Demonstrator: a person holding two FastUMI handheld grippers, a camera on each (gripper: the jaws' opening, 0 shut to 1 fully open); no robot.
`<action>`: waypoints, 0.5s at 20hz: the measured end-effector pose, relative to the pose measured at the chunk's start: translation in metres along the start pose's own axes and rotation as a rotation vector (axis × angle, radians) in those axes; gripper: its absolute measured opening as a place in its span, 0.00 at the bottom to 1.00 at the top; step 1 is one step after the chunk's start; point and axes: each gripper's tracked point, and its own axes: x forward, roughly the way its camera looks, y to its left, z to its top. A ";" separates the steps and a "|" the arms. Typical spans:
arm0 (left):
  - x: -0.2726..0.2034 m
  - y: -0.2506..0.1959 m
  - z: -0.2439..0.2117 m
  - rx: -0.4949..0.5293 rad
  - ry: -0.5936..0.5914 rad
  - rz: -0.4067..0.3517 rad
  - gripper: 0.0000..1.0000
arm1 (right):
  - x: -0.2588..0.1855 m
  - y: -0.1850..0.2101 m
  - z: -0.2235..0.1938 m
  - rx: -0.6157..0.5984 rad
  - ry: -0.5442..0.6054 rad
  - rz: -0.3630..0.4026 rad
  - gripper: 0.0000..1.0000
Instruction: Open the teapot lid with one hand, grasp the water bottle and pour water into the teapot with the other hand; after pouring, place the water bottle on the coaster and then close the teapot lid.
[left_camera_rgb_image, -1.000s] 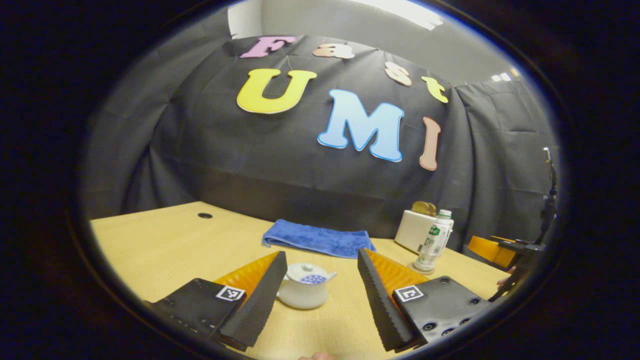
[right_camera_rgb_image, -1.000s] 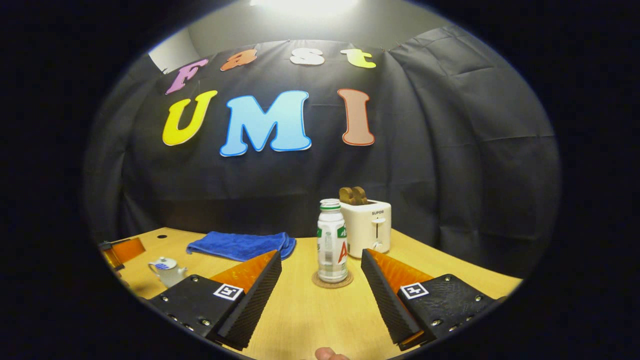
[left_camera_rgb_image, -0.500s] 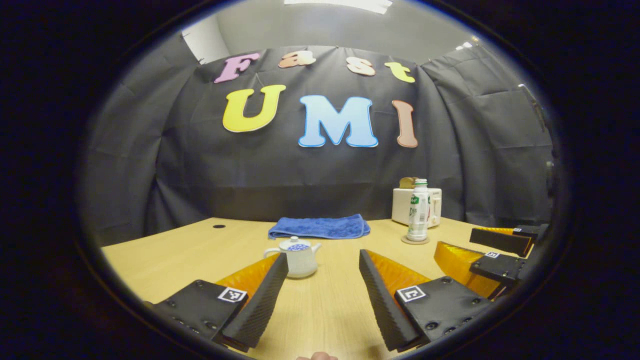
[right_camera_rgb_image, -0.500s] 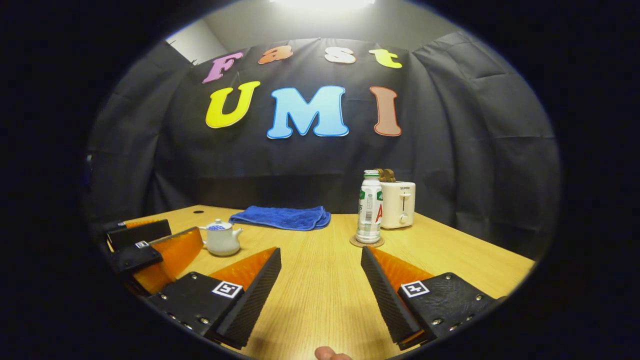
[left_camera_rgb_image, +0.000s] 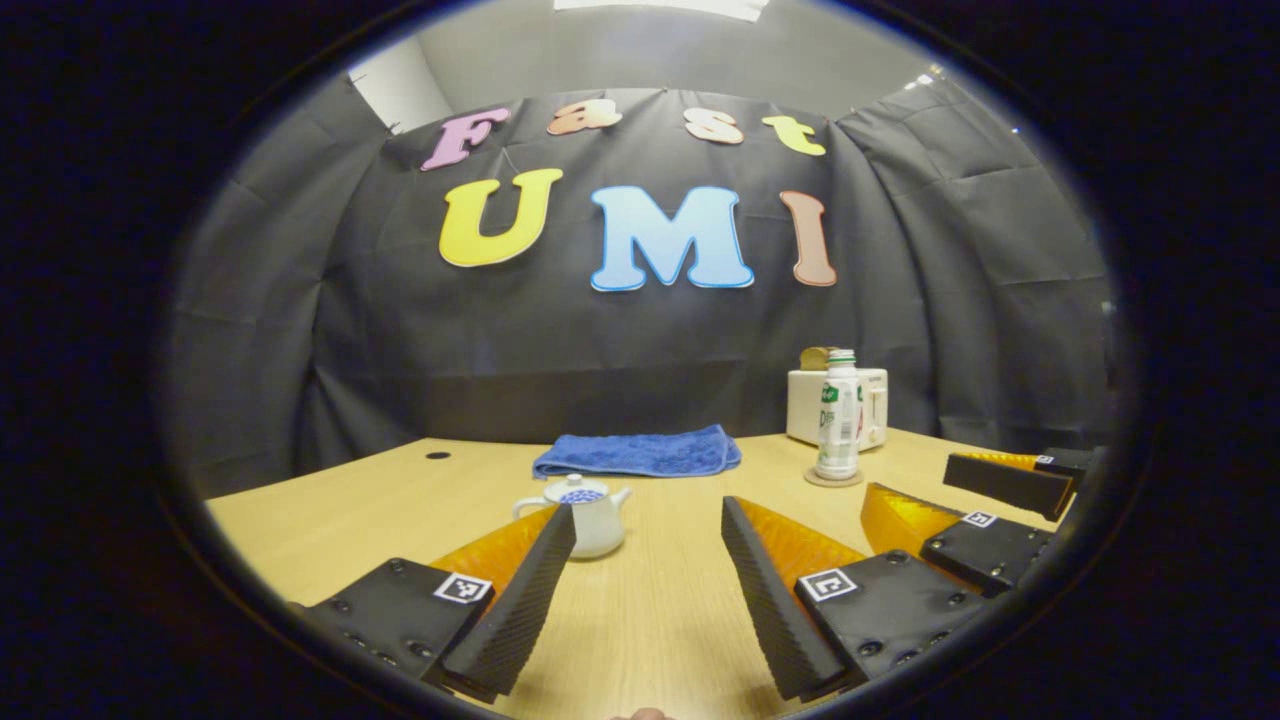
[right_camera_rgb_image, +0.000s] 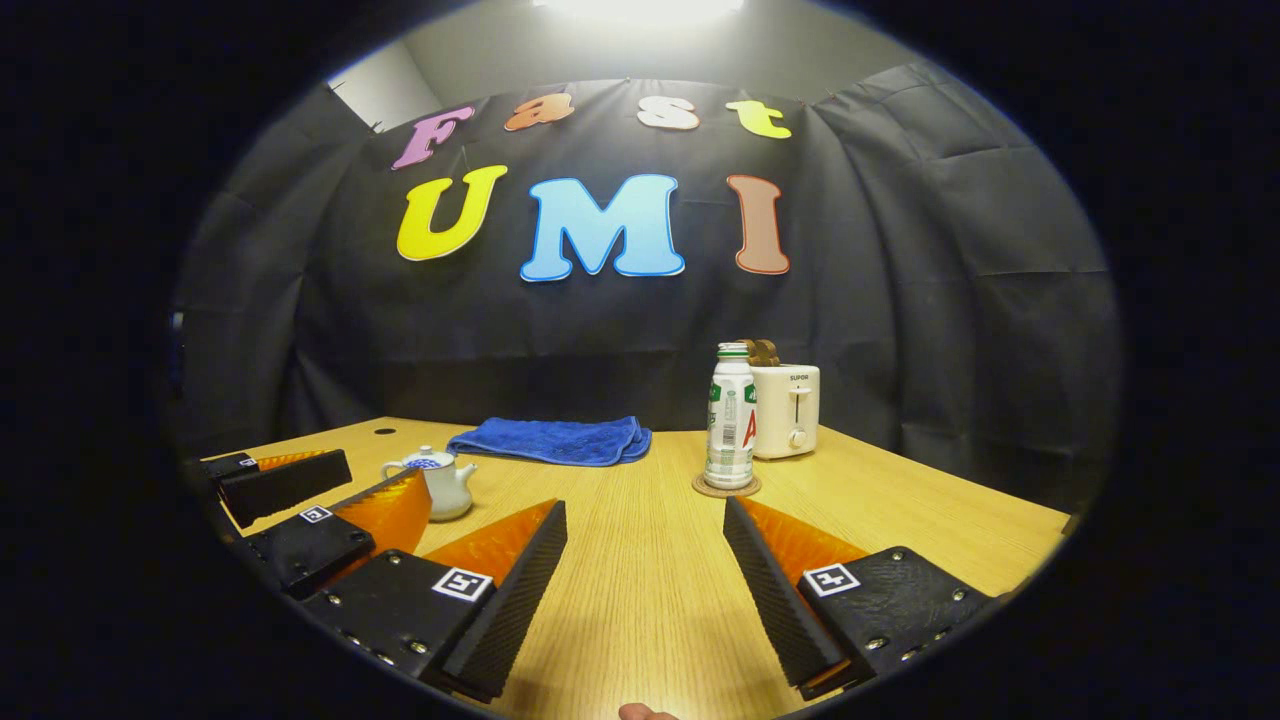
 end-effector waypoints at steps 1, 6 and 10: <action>-0.001 -0.003 0.000 -0.001 -0.001 -0.018 0.99 | 0.002 0.002 -0.001 0.000 0.002 0.012 0.97; -0.001 -0.016 0.001 -0.002 -0.002 -0.107 0.99 | 0.001 0.000 0.000 0.000 0.002 0.007 0.97; -0.002 -0.019 0.002 -0.003 -0.005 -0.139 0.99 | 0.001 -0.005 0.000 -0.001 0.002 -0.024 0.97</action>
